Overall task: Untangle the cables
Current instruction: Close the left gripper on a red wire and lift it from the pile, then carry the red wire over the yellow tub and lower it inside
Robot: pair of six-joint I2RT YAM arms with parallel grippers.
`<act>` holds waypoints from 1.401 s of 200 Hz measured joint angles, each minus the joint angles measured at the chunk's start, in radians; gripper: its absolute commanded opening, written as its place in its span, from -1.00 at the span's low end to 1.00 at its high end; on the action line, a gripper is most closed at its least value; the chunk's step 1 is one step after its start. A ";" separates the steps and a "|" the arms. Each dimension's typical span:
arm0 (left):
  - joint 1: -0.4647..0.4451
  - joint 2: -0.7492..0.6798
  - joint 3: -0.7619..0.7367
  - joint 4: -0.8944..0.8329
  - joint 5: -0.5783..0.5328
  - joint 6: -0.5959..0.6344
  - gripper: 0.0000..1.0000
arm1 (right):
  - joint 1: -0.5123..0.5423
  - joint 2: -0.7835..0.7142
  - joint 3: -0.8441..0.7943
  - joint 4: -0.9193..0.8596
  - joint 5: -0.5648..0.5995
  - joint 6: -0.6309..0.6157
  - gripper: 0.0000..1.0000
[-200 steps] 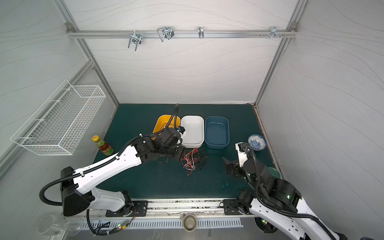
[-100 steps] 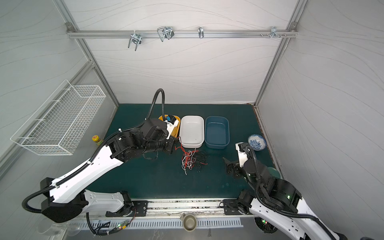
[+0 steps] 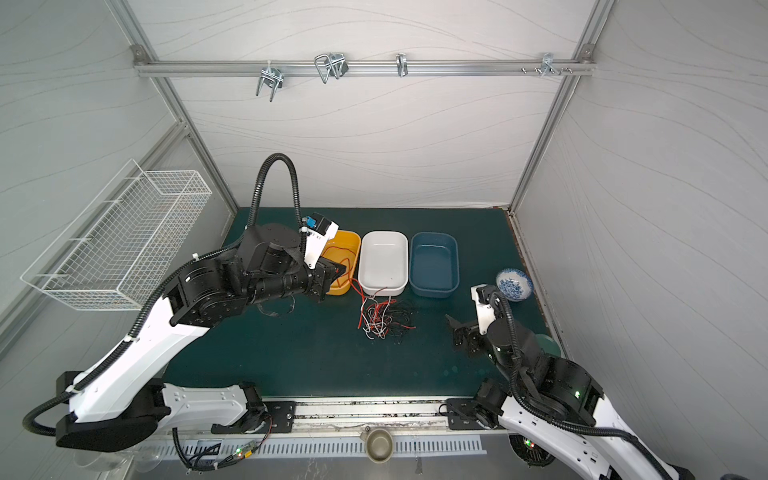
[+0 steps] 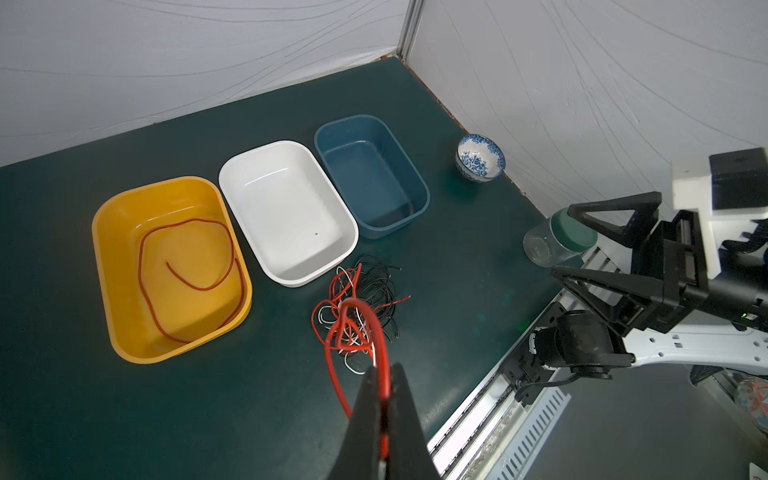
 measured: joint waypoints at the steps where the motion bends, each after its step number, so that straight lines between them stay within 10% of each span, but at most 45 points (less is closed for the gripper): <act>1: 0.000 0.000 0.001 0.000 0.000 0.000 -1.00 | 0.000 0.000 0.000 0.000 0.000 0.000 0.98; 280: 0.000 -0.129 0.135 0.137 -0.114 0.193 -1.00 | 0.013 0.044 -0.045 0.082 -0.182 -0.062 0.98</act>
